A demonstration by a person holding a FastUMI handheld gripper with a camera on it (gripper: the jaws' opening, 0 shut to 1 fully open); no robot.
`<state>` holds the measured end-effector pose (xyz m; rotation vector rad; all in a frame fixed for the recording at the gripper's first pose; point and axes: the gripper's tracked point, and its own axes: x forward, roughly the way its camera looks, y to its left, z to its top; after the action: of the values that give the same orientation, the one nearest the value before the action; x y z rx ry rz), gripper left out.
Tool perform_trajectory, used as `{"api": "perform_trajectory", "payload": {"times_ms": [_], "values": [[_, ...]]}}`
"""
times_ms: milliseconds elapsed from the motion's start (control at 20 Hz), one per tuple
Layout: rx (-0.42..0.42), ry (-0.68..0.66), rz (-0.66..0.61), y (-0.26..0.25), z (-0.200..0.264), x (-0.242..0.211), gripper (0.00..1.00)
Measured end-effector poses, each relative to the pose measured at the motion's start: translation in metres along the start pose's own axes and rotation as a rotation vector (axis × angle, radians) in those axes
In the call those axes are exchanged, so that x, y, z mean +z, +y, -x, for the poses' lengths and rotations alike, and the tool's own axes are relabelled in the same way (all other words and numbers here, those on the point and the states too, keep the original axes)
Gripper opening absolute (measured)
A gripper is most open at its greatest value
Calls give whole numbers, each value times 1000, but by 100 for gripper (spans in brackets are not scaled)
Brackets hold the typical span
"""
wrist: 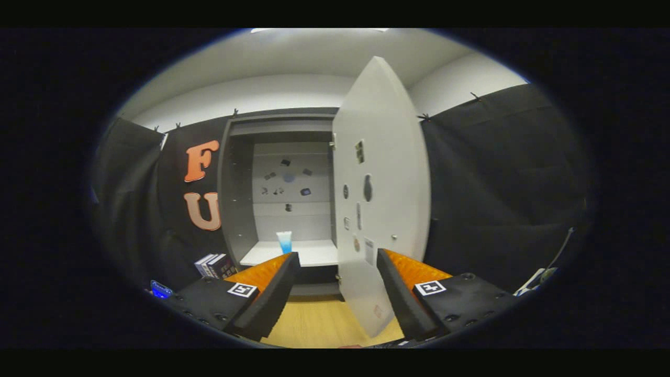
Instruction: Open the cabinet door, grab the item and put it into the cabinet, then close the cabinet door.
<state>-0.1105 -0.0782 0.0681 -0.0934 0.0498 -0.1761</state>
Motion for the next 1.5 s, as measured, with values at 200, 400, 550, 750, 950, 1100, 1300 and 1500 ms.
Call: {"api": "perform_trajectory", "payload": {"times_ms": [200, 400, 550, 750, 950, 1100, 1300, 1500], "values": [[-80, -11, -4, -56, 28, 3, 95], [-160, -24, 6, -113, 31, 8, 96], [-189, -16, 12, -144, 19, 6, 96], [-170, -2, 11, -160, -13, 2, 96], [-138, 5, -7, -168, -50, -2, 95], [-124, 3, 7, -166, -74, -1, 96], [-106, 22, 15, -158, -85, -7, 92], [-100, 25, 19, -149, -88, -7, 89]]}}
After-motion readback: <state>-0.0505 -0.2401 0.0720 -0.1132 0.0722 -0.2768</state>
